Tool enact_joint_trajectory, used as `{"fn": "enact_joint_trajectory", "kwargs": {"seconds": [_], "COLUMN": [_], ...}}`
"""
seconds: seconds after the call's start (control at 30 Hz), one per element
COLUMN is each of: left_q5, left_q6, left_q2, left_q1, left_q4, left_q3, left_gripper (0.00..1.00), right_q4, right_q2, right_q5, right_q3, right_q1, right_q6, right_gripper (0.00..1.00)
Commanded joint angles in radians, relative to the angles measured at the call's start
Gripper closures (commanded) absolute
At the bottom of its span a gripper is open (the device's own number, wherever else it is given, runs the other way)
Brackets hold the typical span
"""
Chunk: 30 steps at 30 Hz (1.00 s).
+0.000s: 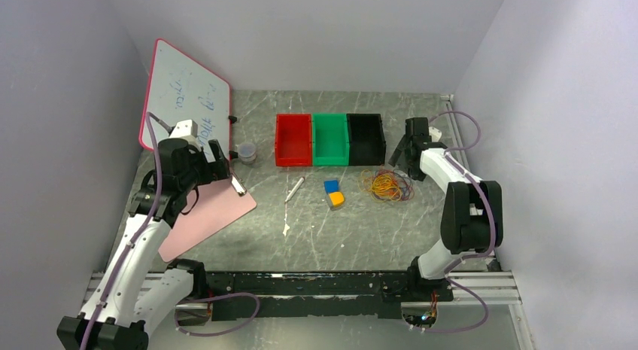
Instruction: Untangle the cables
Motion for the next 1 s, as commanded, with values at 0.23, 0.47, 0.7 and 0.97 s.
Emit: {"fn": "enact_joint_trajectory", "kwargs": {"seconds": [0.23, 0.47, 0.7, 0.97], "left_q5": [0.069, 0.108, 0.114, 0.121], "left_q6": [0.022, 0.032, 0.028, 0.028], "left_q2": [-0.047, -0.045, -0.05, -0.043], "left_q1": [-0.007, -0.007, -0.007, -0.006], "left_q4": [-0.004, 0.006, 0.007, 0.017], "left_q3": [-0.007, -0.007, -0.005, -0.01], "left_gripper": [0.01, 0.01, 0.01, 0.01], "right_q4": [-0.003, -0.059, -0.101, -0.085], "right_q2": [-0.029, -0.008, -0.023, -0.072], "right_q5": [-0.029, -0.03, -0.055, -0.075], "right_q3": [-0.073, -0.078, -0.1, -0.074], "right_q1": [0.046, 0.161, 0.391, 0.663], "right_q6": [0.012, 0.014, 0.121, 0.282], "right_gripper": [0.31, 0.34, 0.39, 0.39]}}
